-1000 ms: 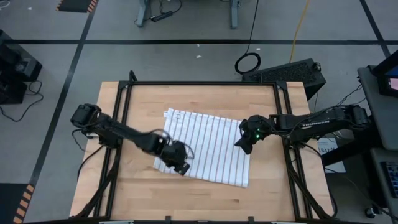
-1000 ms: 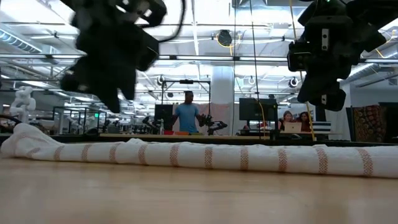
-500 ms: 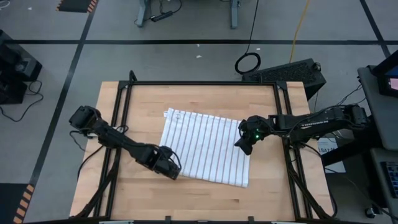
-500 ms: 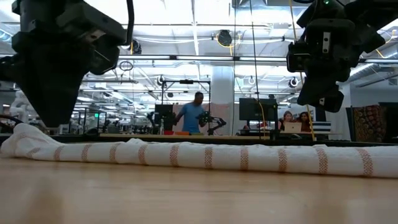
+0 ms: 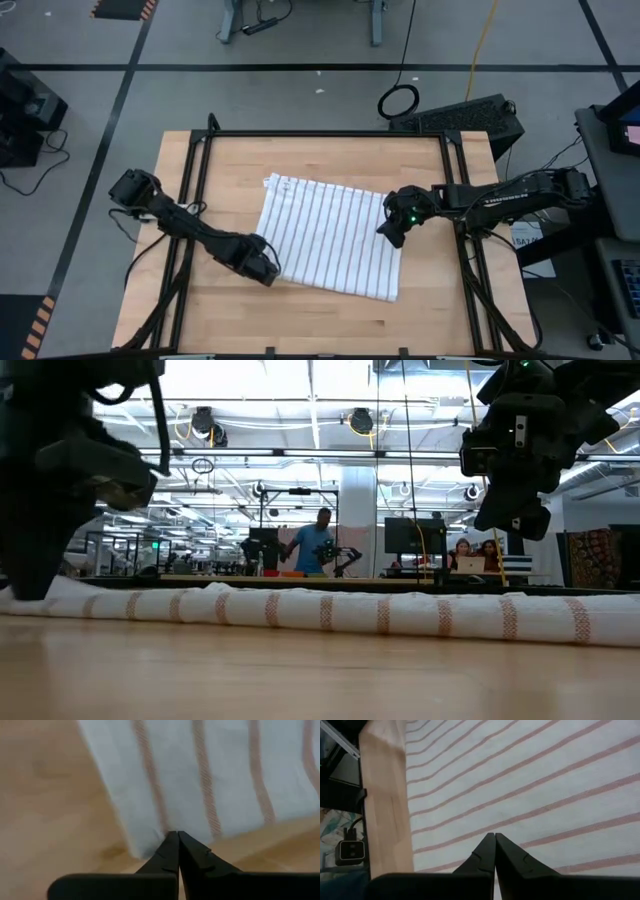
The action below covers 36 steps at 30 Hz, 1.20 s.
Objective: Roll towel
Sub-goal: Roll the white towel
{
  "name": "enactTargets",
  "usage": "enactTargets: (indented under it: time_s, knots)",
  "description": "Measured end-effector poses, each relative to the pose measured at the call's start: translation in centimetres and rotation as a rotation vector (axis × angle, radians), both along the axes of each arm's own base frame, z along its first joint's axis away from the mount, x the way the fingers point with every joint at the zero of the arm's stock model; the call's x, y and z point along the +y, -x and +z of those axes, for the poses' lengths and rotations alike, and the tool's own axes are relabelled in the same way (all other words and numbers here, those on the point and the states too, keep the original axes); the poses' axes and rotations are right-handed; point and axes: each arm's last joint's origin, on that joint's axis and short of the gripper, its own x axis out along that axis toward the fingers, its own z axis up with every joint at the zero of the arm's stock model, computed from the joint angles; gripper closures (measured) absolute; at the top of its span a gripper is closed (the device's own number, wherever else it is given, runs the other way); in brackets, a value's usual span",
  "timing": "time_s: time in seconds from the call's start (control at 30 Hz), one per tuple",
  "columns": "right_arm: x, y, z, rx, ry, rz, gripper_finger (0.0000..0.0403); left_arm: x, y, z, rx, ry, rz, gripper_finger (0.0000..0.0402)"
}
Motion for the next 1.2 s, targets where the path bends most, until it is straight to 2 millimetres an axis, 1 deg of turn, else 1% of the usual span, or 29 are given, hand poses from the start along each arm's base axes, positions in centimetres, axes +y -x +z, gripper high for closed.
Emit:
enactTargets:
  time_s: [0.1, 0.2, 0.27, 0.43, 0.57, 0.67, 0.8, 0.93, 1.0, 1.1, 1.2]
  knots:
    - [0.0, 0.0, 0.0, -0.001, -0.001, -0.002, 0.0403, 0.1, 0.2, -0.7, -0.017, 0.030, -0.002, 0.0393]
    - [0.0, 0.0, 0.0, 0.000, -0.005, 0.001, 0.0403, 0.2, 0.2, -0.5, -0.011, 0.058, 0.002, 0.0393]
    - [0.0, 0.0, 0.0, -0.003, -0.006, 0.002, 0.0403, 0.4, 0.4, 0.2, -0.020, 0.081, 0.002, 0.0393]
    - [0.0, -0.3, 0.3, -0.040, -0.011, 0.002, 0.0403, 0.9, 1.1, 3.1, -0.121, 0.117, 0.040, 0.0393]
    - [0.0, -1.1, 1.3, -0.164, -0.041, -0.023, 0.0403, 1.7, 1.5, 4.8, -0.227, 0.072, 0.049, 0.0393]
    - [0.0, -1.7, 2.2, -0.284, -0.022, -0.018, 0.0403, 2.3, 1.4, 5.2, -0.271, 0.021, 0.006, 0.0393]
    - [-0.1, -2.6, 2.5, -0.363, 0.005, -0.038, 0.0403, 3.3, 1.3, 5.1, -0.273, -0.054, -0.101, 0.0393]
    - [-0.1, -3.6, 1.8, -0.378, -0.015, -0.053, 0.0403, 5.0, 1.3, 4.0, -0.247, -0.114, -0.202, 0.0393]
    - [-0.1, -4.3, 1.4, -0.376, -0.027, -0.057, 0.0403, 5.8, 1.2, 3.6, -0.259, -0.104, -0.269, 0.0393]
    - [0.1, -6.1, 1.6, -0.381, 0.012, -0.007, 0.0403, 6.5, 0.6, 2.7, -0.350, -0.048, -0.351, 0.0393]
    - [0.8, -8.4, 1.9, -0.389, 0.080, 0.071, 0.0403, 6.8, 0.4, 1.8, -0.439, -0.015, -0.391, 0.0393]
